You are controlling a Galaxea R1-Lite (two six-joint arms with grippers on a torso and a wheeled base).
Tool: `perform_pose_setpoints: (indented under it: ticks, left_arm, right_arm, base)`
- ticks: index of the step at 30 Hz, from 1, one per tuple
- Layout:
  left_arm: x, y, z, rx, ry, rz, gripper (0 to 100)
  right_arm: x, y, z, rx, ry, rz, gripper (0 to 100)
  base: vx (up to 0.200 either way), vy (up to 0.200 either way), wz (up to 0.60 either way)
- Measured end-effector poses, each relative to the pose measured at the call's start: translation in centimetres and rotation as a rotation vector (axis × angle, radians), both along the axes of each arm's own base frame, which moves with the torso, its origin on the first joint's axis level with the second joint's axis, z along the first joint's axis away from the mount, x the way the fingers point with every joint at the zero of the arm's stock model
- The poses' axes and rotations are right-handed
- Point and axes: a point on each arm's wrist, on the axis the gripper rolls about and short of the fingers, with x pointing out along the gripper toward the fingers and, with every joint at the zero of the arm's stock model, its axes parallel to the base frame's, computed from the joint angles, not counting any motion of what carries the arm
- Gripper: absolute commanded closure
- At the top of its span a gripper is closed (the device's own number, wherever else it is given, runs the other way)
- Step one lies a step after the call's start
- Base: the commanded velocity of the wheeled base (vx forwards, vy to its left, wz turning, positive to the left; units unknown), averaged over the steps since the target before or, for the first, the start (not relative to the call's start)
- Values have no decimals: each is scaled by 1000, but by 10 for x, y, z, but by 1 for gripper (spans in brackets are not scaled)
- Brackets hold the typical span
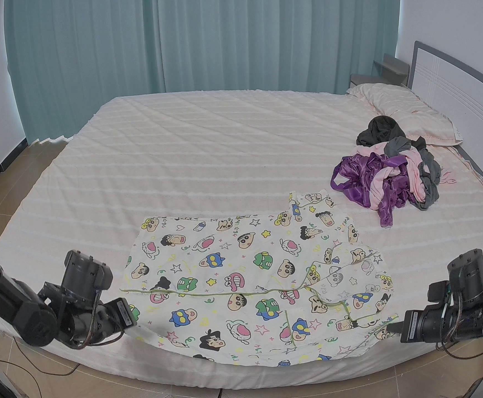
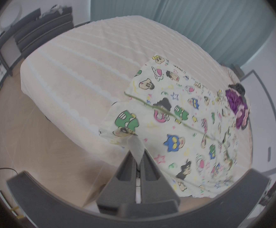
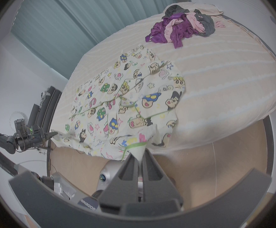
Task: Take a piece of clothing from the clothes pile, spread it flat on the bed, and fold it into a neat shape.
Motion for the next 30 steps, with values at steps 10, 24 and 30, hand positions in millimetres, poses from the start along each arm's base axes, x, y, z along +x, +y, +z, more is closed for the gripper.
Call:
perform_pose_setpoints:
  ticks: [10,24,30]
  left_arm:
    - [54,17,21,-142,-9,155,100]
    - [112,13,6,-222,-14,285,100]
    - [129,15,-3,-236,6,331,100]
  right_arm:
    - [51,0,12,21,-57,-102,100]
    - [106,11,15,87,-73,-223,100]
    - [126,12,9,68,-78,-278,100]
  base:
    - [0,0,0]
    - [0,0,0]
    - [0,0,0]
